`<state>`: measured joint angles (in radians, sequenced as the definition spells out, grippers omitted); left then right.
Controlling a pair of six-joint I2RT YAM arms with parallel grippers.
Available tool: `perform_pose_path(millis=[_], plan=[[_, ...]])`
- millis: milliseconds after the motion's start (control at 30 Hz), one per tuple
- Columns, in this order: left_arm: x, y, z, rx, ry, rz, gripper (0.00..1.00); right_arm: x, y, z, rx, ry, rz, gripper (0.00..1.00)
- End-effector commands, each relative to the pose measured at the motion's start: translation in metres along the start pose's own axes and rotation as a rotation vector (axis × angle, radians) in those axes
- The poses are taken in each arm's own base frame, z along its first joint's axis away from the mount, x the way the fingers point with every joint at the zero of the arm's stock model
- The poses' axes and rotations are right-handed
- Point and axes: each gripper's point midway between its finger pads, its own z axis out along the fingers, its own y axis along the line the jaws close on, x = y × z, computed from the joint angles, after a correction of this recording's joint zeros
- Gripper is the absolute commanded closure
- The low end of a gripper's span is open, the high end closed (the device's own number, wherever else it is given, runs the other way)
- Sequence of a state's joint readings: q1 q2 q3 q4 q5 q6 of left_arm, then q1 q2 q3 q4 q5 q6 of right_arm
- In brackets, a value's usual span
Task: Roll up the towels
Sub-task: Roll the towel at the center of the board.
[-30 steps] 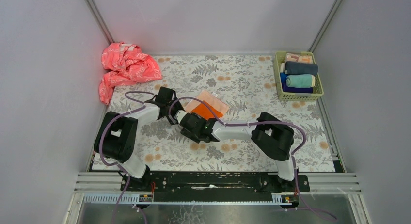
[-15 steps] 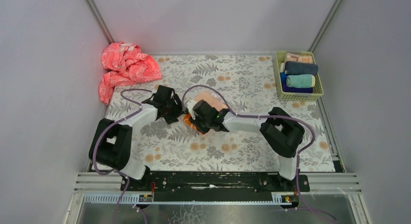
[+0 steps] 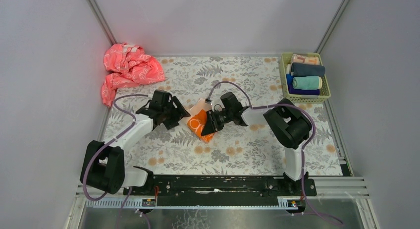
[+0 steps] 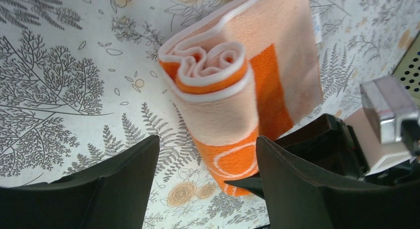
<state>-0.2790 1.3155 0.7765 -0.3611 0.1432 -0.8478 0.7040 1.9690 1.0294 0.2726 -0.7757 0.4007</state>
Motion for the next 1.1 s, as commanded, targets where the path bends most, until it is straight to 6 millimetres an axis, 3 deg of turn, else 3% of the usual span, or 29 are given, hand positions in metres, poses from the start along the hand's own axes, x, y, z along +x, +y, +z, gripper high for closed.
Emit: perform_pose_path(millis=[0, 233, 533, 767, 967, 1067], plan=[[0.011, 0.006, 0.009, -0.002, 0.05, -0.032, 0.3, 0.035, 0.0, -0.001, -0.14, 0.11, 0.244, 0.93], [0.008, -0.003, 0.027, 0.015, 0.079, -0.038, 0.31, 0.047, -0.023, 0.009, -0.109, 0.18, 0.302, 0.92], [-0.001, -0.02, 0.019, 0.063, 0.038, -0.041, 0.3, 0.049, -0.032, 0.015, -0.1, 0.203, 0.325, 0.93], [0.0, 0.0, 0.04, -0.027, 0.035, -0.029, 0.33, 0.051, -0.034, 0.015, -0.086, 0.209, 0.33, 0.93], [0.007, 0.025, 0.056, -0.126, 0.066, 0.005, 0.49, 0.043, -0.033, 0.006, -0.024, 0.191, 0.283, 0.89], [0.011, 0.036, 0.058, -0.166, 0.079, 0.022, 0.57, 0.035, -0.034, -0.001, 0.042, 0.169, 0.244, 0.82]])
